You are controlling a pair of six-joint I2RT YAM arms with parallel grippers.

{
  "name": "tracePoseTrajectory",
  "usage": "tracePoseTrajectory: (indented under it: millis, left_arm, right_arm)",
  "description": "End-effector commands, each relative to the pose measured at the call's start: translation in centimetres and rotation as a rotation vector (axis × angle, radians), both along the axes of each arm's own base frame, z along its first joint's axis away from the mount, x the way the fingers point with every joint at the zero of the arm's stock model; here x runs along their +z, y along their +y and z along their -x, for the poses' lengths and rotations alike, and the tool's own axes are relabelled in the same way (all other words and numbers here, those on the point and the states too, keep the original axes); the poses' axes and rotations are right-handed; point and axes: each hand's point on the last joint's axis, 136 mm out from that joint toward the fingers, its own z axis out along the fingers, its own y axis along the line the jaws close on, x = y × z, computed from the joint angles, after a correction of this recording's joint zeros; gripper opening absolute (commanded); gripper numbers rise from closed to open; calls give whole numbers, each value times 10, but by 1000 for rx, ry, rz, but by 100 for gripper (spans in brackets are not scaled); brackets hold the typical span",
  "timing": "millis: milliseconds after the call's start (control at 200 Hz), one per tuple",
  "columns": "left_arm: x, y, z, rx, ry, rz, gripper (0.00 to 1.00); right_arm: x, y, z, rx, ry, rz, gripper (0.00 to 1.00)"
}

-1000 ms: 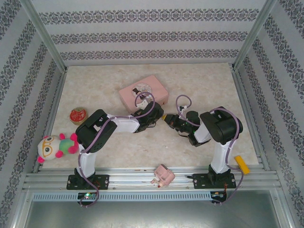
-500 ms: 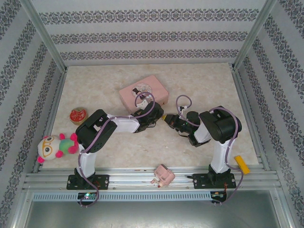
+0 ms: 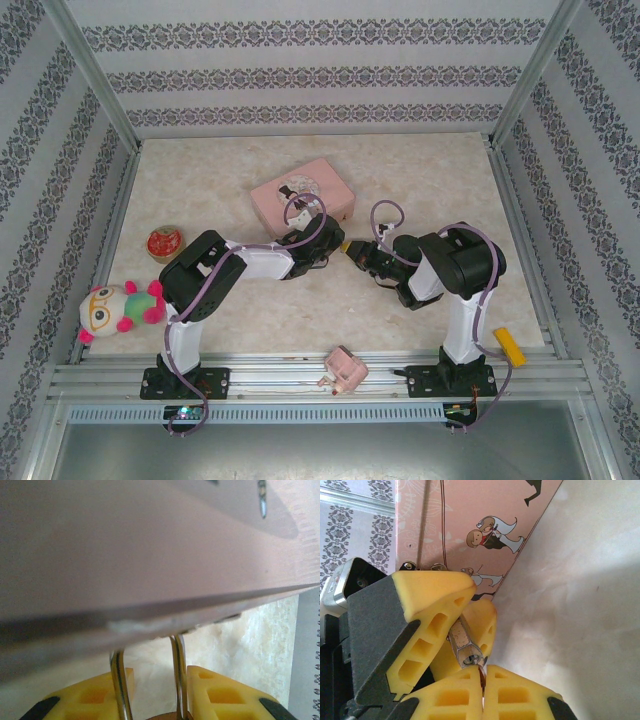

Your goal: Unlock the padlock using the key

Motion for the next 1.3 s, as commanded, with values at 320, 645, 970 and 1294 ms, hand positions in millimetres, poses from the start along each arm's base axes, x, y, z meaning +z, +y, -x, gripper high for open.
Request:
tracePoseTrajectory:
  millis: [320,645,970,1294]
  left_arm:
    - [-21,-25,23,-30,112,165,0]
    - [-22,-25,26,-33,115,165,0]
    - [-18,-27,27,-39,112,169,0]
    - [-18,-28,28,-37,114,172,0]
  right_arm:
    - [-2,0,-7,-7,2,-8,0]
    - [-1,3,-10,-5,-2,-14,0]
    - [-2,3,-14,-14,3,-15,0]
    - [-1,3,-15,-15,1,-19,0]
